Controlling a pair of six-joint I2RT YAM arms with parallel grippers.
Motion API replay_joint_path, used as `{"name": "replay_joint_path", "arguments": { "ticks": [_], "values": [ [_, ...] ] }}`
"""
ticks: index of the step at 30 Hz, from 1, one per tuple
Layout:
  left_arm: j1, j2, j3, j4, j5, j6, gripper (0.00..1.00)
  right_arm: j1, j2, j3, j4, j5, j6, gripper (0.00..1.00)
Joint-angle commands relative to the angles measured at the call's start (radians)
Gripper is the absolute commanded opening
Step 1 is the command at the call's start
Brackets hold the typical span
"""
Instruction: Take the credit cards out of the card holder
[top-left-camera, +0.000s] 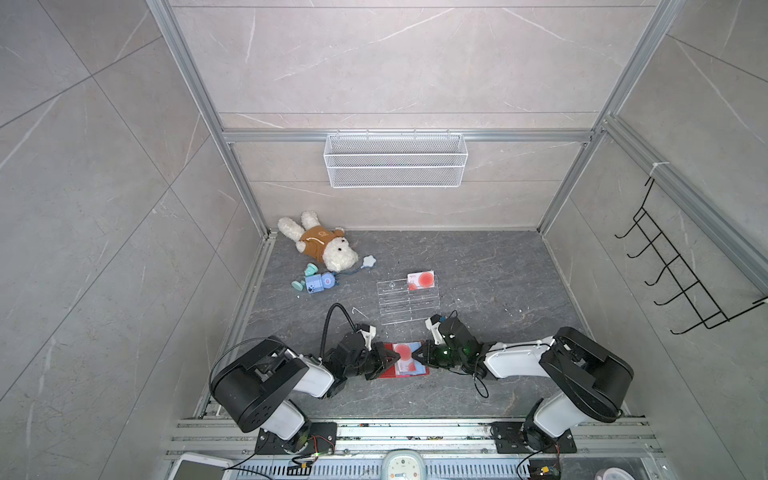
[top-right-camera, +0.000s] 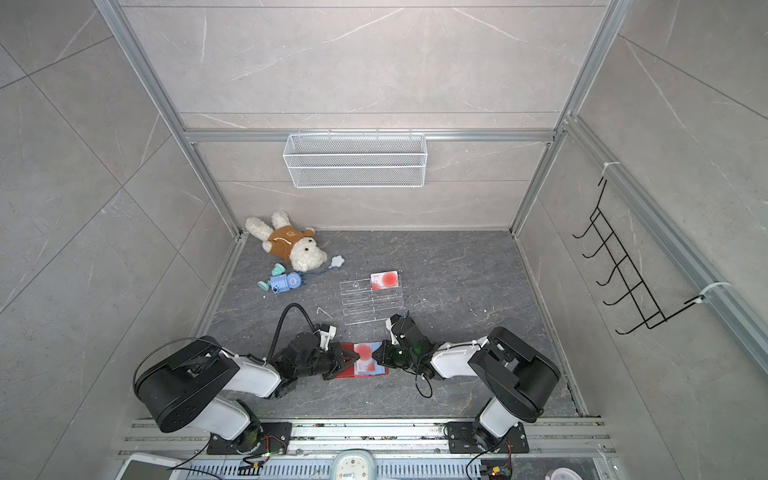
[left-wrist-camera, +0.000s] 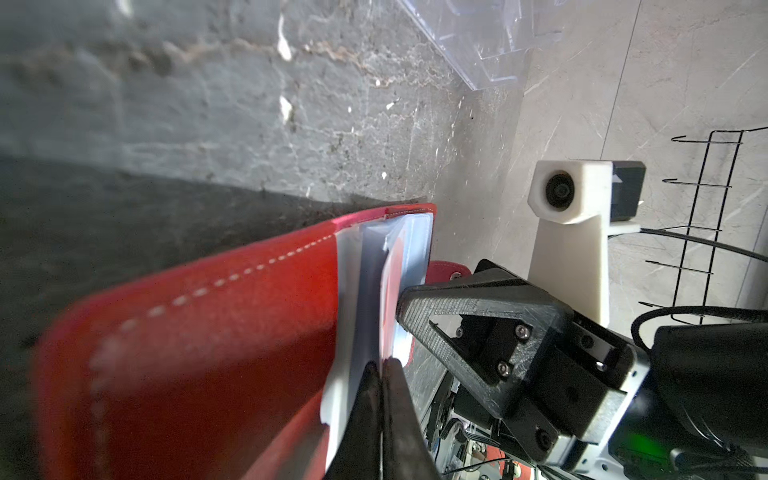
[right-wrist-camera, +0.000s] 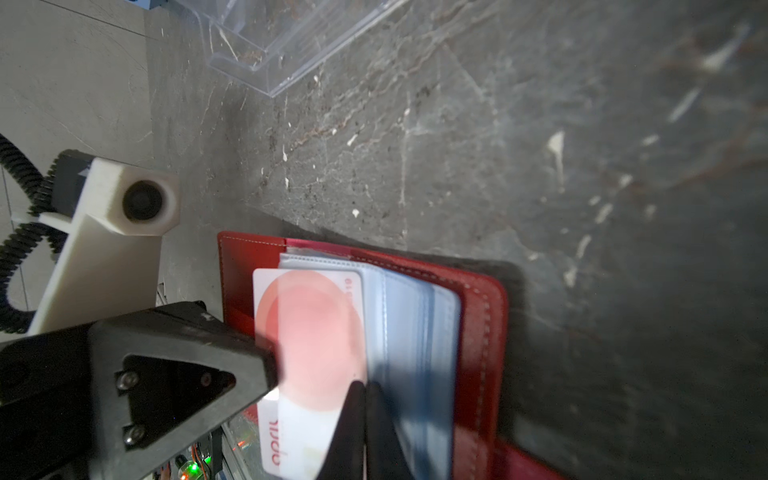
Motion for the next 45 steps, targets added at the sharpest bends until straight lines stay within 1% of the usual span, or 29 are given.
{"name": "replay_joint_path", "arguments": {
  "ticks": [1,9,12,19,23,25,30,32,33,38,40,43,44,45],
  "values": [
    [0.019,-0.072,-0.01,-0.078,0.011,0.051,0.0,0.002,0.005,-0.041,-0.1,0.032,0.006,0.07],
    [0.052,-0.247,0.013,-0.341,0.011,0.136,0.0,0.002,-0.003,-0.031,-0.12,0.032,-0.007,0.07],
    [0.056,-0.302,0.044,-0.449,0.017,0.181,0.0,0.002,-0.007,-0.026,-0.126,0.027,-0.014,0.07],
    [0.056,-0.407,0.164,-0.793,-0.009,0.357,0.0,0.002,-0.053,-0.002,-0.158,0.028,-0.048,0.08],
    [0.056,-0.432,0.251,-0.941,-0.008,0.461,0.0,0.002,-0.089,0.028,-0.178,0.01,-0.097,0.12],
    [0.056,-0.432,0.282,-0.985,-0.006,0.497,0.0,0.002,-0.109,0.045,-0.2,0.014,-0.117,0.14],
    [0.055,-0.435,0.33,-1.03,0.007,0.563,0.0,0.002,-0.148,0.075,-0.259,0.034,-0.149,0.19],
    [0.056,-0.436,0.355,-1.064,0.003,0.597,0.0,0.003,-0.168,0.071,-0.269,0.048,-0.167,0.25],
    [0.056,-0.436,0.367,-1.079,0.001,0.612,0.0,0.002,-0.179,0.069,-0.275,0.054,-0.174,0.31],
    [0.054,-0.429,0.44,-1.151,-0.018,0.716,0.0,0.002,-0.246,0.058,-0.32,0.102,-0.23,0.6],
    [0.054,-0.412,0.485,-1.188,-0.023,0.765,0.0,0.002,-0.279,0.071,-0.367,0.122,-0.274,0.74],
    [0.053,-0.376,0.557,-1.239,-0.027,0.846,0.0,0.001,-0.342,0.08,-0.425,0.168,-0.336,0.9],
    [0.053,-0.358,0.586,-1.261,-0.028,0.879,0.0,-0.001,-0.361,0.084,-0.441,0.177,-0.357,0.93],
    [0.053,-0.343,0.61,-1.278,-0.03,0.907,0.0,-0.002,-0.377,0.089,-0.458,0.183,-0.379,0.95]
  ]
}}
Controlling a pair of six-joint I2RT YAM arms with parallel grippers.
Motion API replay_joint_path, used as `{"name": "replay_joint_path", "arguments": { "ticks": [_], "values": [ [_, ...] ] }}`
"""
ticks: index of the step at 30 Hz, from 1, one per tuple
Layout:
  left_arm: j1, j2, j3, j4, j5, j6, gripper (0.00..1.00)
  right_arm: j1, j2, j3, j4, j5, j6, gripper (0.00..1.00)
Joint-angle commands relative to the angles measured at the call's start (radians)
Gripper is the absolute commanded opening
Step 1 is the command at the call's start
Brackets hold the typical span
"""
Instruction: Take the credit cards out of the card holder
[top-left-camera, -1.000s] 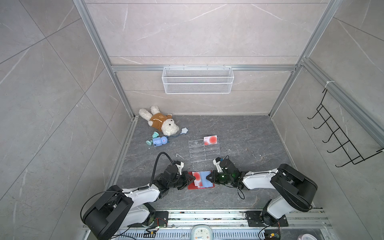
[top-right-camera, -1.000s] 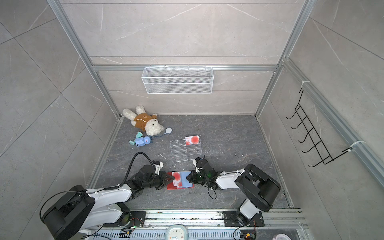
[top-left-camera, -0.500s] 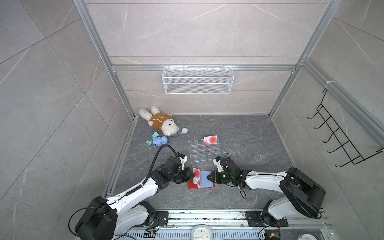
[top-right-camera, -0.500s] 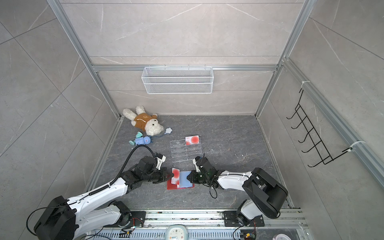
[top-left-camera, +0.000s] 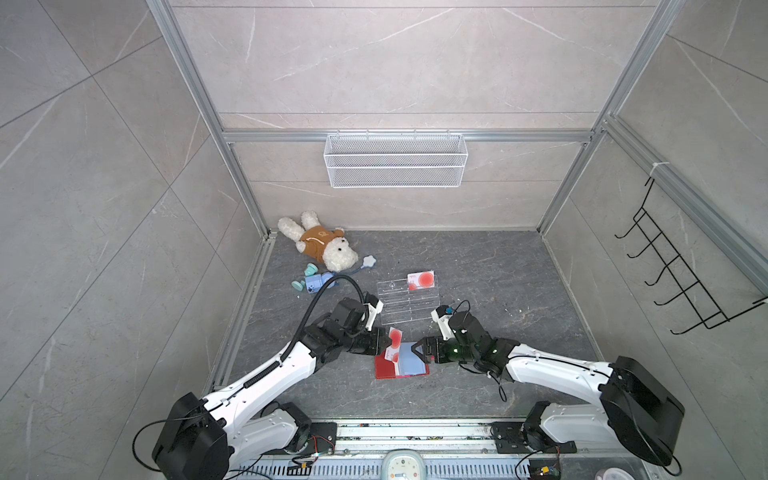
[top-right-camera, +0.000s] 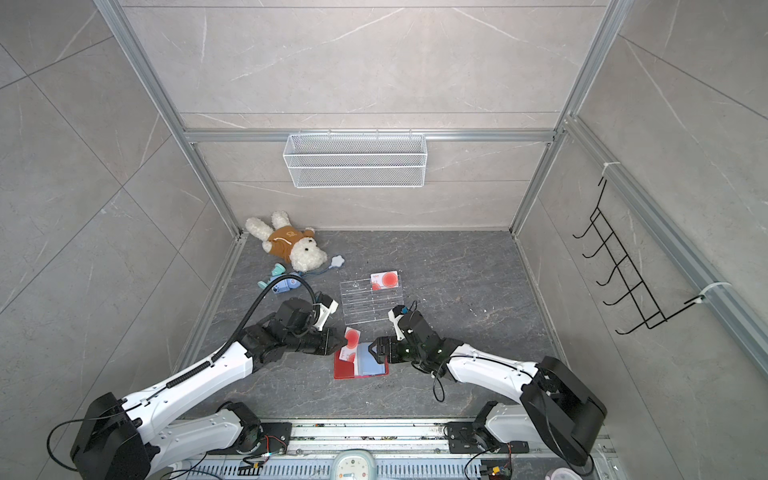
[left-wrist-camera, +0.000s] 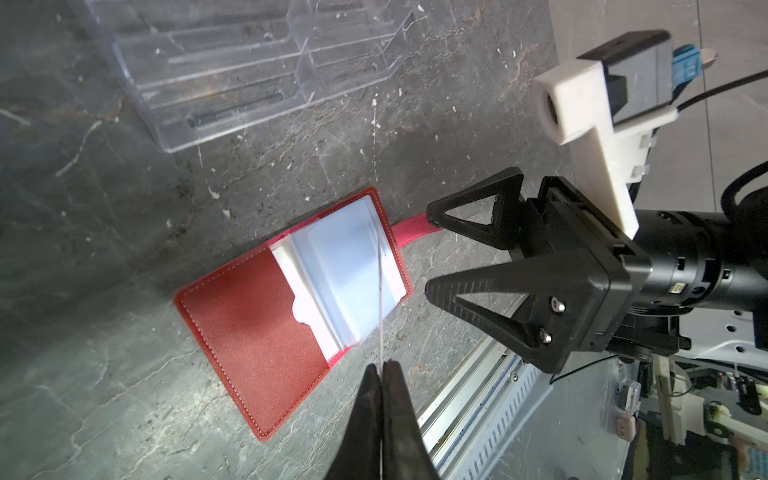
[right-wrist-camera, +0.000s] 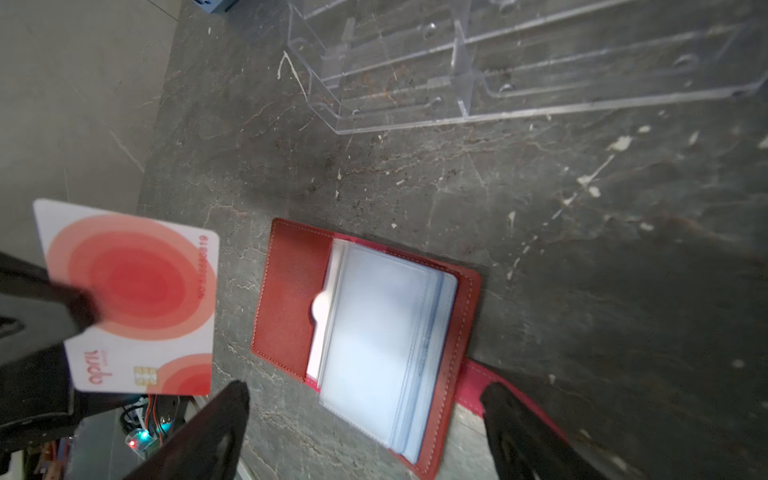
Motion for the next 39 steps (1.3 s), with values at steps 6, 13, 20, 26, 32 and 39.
{"name": "replay_joint_path", "arguments": {
  "ticks": [6,13,20,26,32,39],
  "values": [
    [0.0,0.14,0.247,-0.183,0.018,0.321,0.0,-0.006,-0.107,0.091,-0.244,0.094,-0.237,0.99],
    [-0.006,0.259,0.435,-0.289,0.048,0.503,0.0,-0.009,-0.208,0.098,-0.317,0.127,-0.31,1.0],
    [-0.023,0.35,0.599,-0.382,0.065,0.672,0.0,-0.012,-0.298,0.086,-0.369,0.178,-0.341,1.0],
    [-0.034,0.427,0.732,-0.482,0.042,0.776,0.0,-0.015,-0.312,0.095,-0.397,0.195,-0.347,1.0],
    [-0.035,0.481,0.822,-0.529,0.033,0.827,0.0,-0.015,-0.32,0.098,-0.404,0.188,-0.348,1.0],
    [-0.034,0.528,0.89,-0.559,0.016,0.874,0.0,-0.015,-0.337,0.101,-0.42,0.202,-0.35,1.0]
  ]
}}
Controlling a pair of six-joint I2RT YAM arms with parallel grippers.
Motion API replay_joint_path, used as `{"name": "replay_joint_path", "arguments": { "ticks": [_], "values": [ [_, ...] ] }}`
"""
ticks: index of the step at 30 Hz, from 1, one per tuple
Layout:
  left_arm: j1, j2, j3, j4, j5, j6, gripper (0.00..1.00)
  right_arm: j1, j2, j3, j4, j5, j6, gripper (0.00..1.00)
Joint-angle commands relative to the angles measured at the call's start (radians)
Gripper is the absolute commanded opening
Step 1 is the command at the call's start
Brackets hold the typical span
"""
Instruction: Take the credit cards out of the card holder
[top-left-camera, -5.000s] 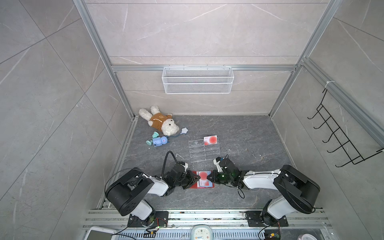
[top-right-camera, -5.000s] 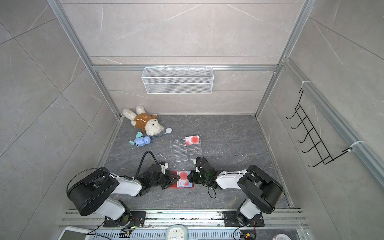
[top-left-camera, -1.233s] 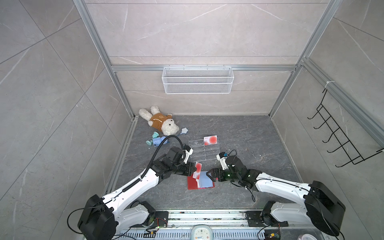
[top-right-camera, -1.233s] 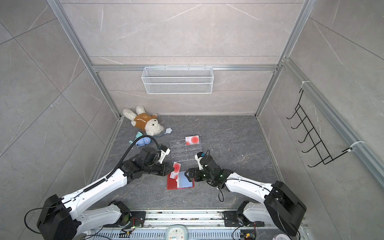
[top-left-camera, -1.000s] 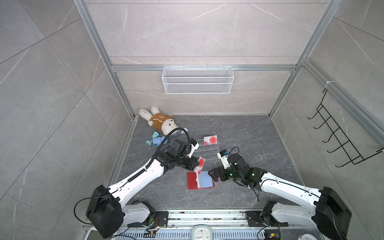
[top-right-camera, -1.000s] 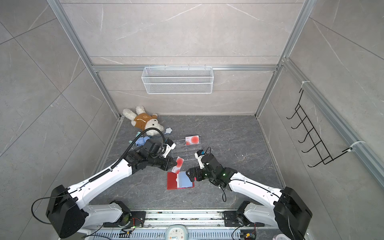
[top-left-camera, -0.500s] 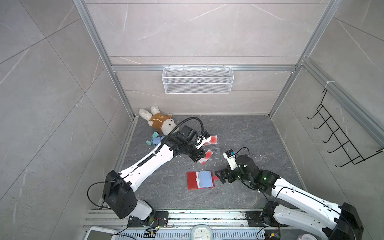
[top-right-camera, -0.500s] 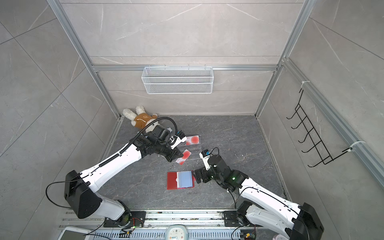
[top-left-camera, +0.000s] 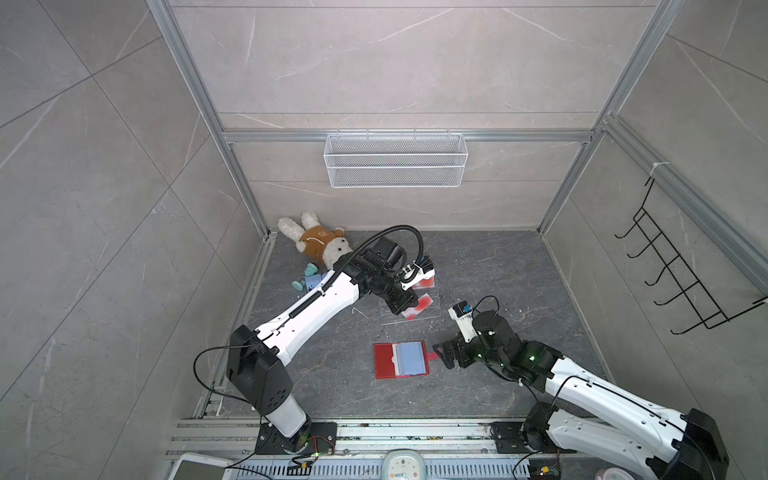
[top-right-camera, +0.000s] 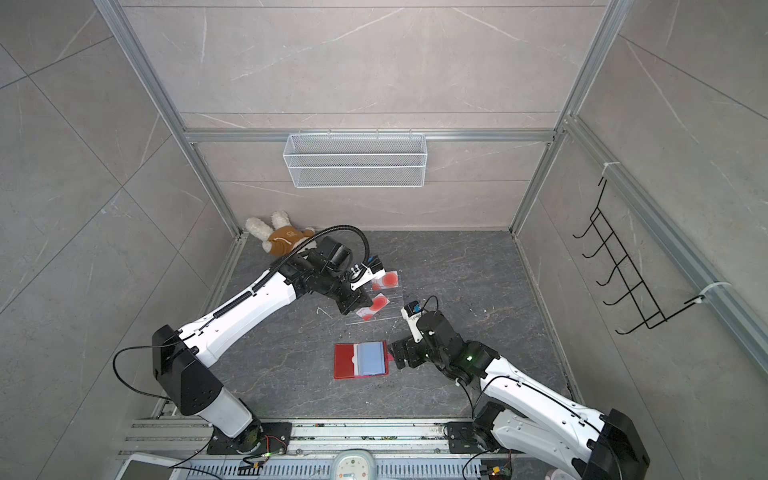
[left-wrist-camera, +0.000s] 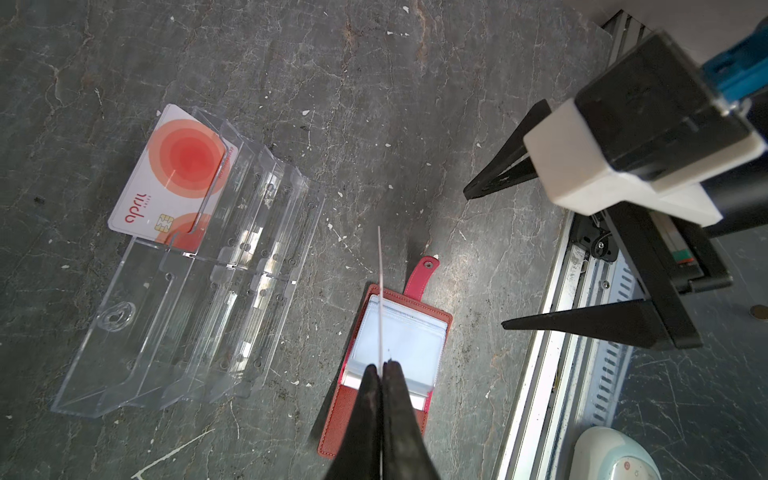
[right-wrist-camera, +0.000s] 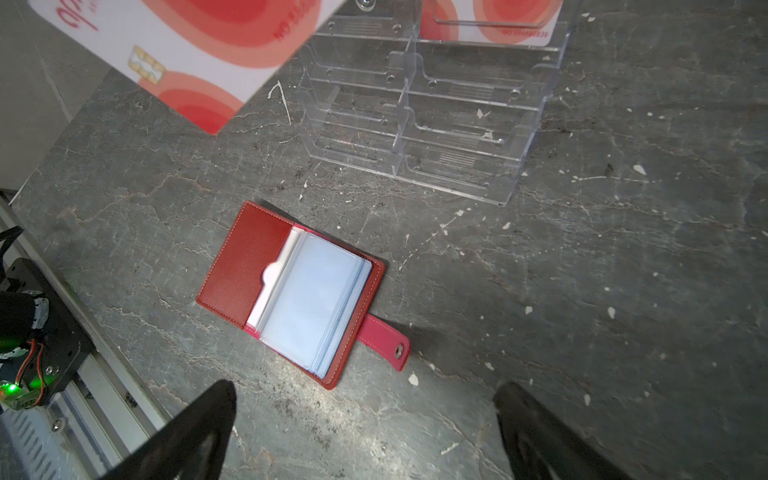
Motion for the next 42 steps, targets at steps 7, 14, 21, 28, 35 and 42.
{"name": "replay_joint_path", "arguments": {
  "ticks": [7,14,21,28,35,42],
  "values": [
    [-0.003,0.05,0.114,-0.064,-0.029,0.097,0.0,-0.004,-0.024,0.034,-0.043,0.025,-0.017,1.0],
    [-0.003,0.077,0.152,-0.084,-0.042,0.124,0.0,-0.003,-0.031,0.037,-0.055,0.028,-0.018,1.0],
    [-0.003,0.089,0.168,-0.091,-0.058,0.134,0.0,-0.003,-0.055,0.021,-0.056,0.027,-0.013,1.0],
    [-0.003,0.107,0.189,-0.098,-0.089,0.163,0.0,-0.004,-0.07,0.031,-0.082,0.043,-0.019,1.0],
    [-0.003,0.148,0.244,-0.101,-0.112,0.203,0.0,-0.003,-0.057,0.052,-0.1,0.043,-0.013,1.0],
    [-0.004,0.19,0.299,-0.107,-0.129,0.243,0.0,-0.004,-0.036,0.085,-0.115,0.042,-0.012,1.0]
  ]
}}
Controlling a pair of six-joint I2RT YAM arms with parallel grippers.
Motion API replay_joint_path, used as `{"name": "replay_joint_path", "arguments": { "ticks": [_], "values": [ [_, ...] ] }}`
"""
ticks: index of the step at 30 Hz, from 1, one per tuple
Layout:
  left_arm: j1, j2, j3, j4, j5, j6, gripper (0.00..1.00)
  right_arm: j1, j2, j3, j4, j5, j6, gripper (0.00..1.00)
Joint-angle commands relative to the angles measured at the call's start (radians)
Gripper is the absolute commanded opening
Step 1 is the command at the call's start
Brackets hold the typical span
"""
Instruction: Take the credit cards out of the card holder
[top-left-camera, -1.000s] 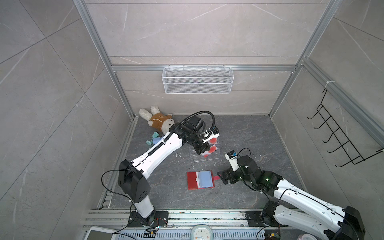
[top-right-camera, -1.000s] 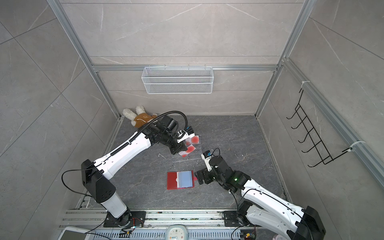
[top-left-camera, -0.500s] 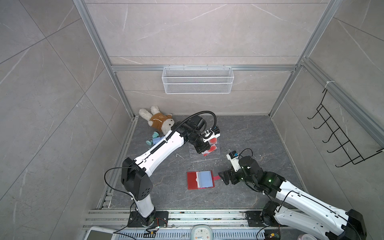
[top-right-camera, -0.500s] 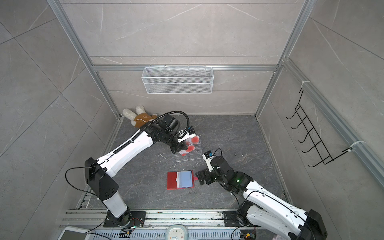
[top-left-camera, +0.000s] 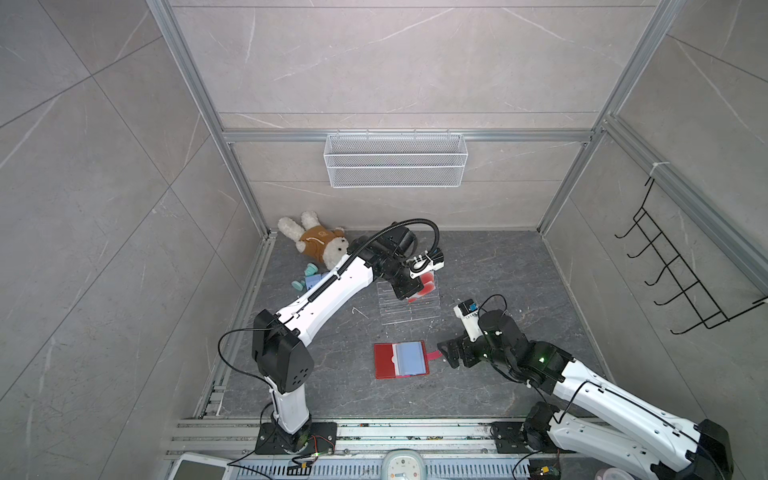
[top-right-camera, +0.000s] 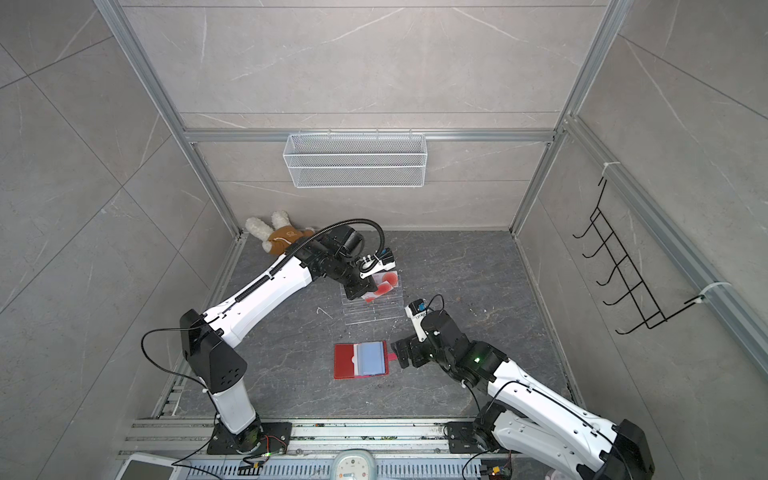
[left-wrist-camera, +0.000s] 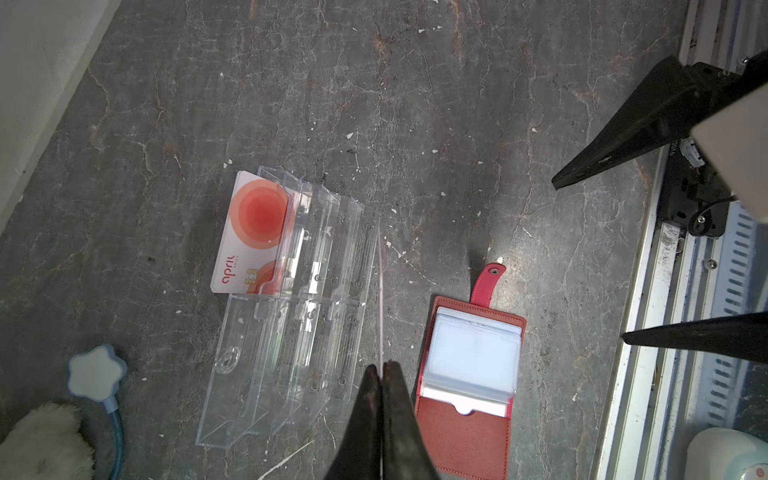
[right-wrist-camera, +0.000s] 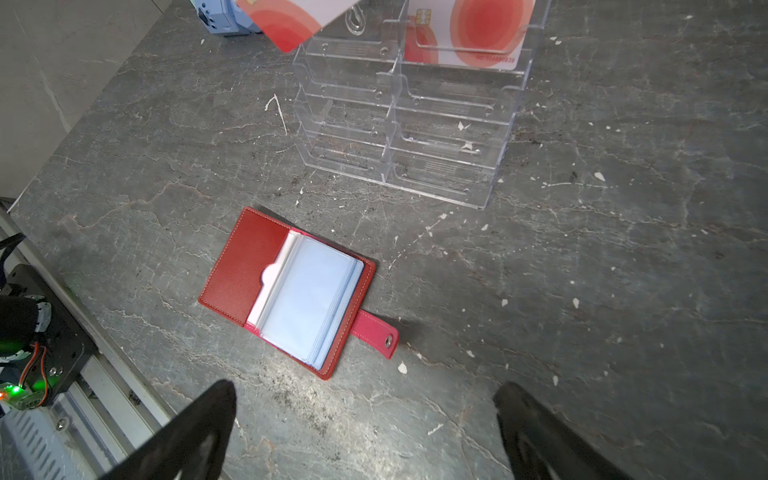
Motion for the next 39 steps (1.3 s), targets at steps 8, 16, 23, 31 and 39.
{"name": "replay_joint_path", "arguments": {
  "ticks": [8,16,23,31,39],
  "values": [
    [-0.002,0.082,0.129,-0.037,-0.067,0.108,0.0,-0.003,0.029,0.049,-0.027,0.009,0.002,1.0],
    [0.0,0.151,0.224,-0.046,-0.121,0.159,0.0,-0.003,0.043,0.055,-0.03,0.013,0.004,1.0],
    [0.004,0.214,0.318,-0.057,-0.155,0.224,0.0,-0.003,0.053,0.064,-0.048,0.013,0.014,1.0],
    [0.009,0.277,0.397,-0.074,-0.186,0.304,0.0,-0.003,0.035,0.029,-0.041,0.024,0.027,1.0],
    [0.009,0.326,0.459,-0.078,-0.163,0.335,0.0,-0.004,0.072,0.041,-0.043,0.027,0.025,1.0]
  ]
}}
